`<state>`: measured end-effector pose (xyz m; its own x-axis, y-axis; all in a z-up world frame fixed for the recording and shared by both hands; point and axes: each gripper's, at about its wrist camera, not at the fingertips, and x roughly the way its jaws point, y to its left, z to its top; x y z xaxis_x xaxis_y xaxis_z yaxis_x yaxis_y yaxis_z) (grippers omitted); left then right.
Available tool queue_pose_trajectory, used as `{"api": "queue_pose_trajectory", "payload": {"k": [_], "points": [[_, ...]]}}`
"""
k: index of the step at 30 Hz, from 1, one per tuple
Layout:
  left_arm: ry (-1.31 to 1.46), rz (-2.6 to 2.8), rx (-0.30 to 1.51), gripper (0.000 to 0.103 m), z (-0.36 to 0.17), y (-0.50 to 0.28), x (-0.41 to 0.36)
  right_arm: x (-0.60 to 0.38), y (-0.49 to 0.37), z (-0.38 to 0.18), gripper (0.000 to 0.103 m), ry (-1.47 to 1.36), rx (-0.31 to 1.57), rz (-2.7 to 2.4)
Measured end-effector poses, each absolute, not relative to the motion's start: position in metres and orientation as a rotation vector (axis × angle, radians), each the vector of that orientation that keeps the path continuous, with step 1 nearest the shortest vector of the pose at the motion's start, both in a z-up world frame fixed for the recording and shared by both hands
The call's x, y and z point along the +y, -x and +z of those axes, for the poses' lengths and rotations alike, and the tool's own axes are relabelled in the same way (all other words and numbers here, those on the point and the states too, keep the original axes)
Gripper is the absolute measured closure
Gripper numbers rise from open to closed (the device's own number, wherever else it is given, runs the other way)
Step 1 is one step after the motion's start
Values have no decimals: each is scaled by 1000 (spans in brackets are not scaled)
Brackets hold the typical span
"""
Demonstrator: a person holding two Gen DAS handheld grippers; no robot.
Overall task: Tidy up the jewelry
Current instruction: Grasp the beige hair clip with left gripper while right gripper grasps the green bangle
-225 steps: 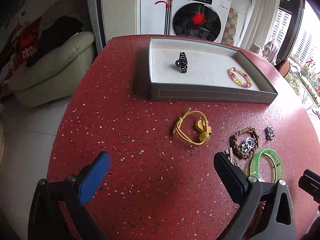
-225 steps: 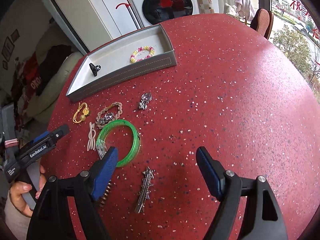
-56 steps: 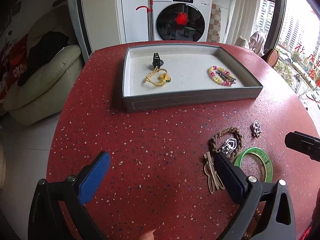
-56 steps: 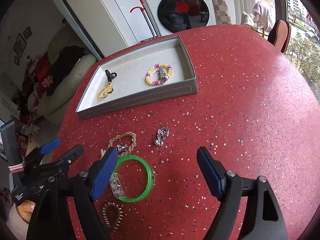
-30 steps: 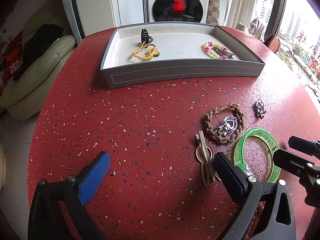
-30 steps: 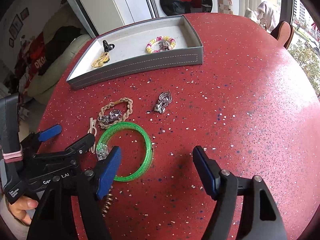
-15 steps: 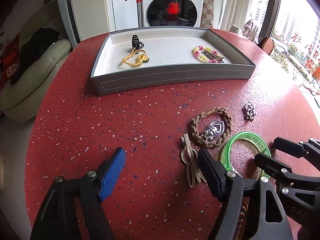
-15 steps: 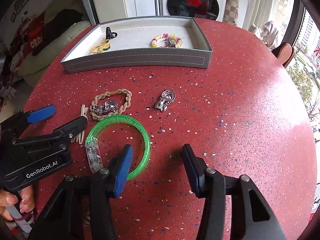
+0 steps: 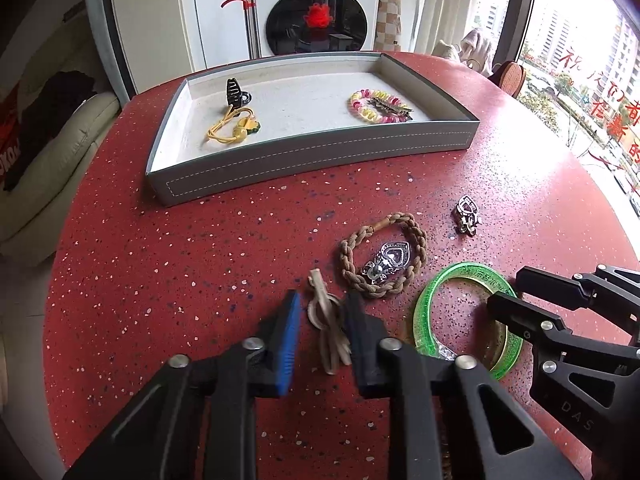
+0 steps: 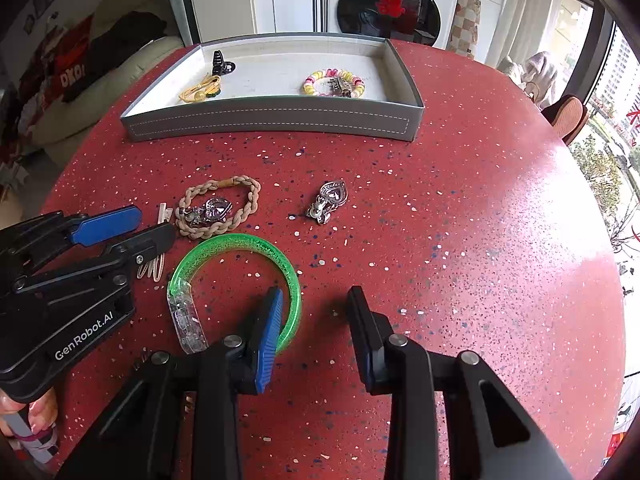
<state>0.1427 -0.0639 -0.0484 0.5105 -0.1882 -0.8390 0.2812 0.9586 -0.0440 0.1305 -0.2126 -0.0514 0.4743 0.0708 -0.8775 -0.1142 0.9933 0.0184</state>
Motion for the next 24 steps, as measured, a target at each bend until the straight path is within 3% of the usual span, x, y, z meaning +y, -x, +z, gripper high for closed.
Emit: {"api": "queue_pose_trajectory", "payload": {"k": [1,4,24], "points": [[-95,-288,998,67,-48,-143,-62,-212,-130,-51,85,46,1069,113],[-85,-300,996,67,-49,-142,-59,-212,-130,-51,95,45,1066,114],[-7,-326,930,67,-23,-141,-32,-235,-125,-33,95,-75,1019,133]]}}
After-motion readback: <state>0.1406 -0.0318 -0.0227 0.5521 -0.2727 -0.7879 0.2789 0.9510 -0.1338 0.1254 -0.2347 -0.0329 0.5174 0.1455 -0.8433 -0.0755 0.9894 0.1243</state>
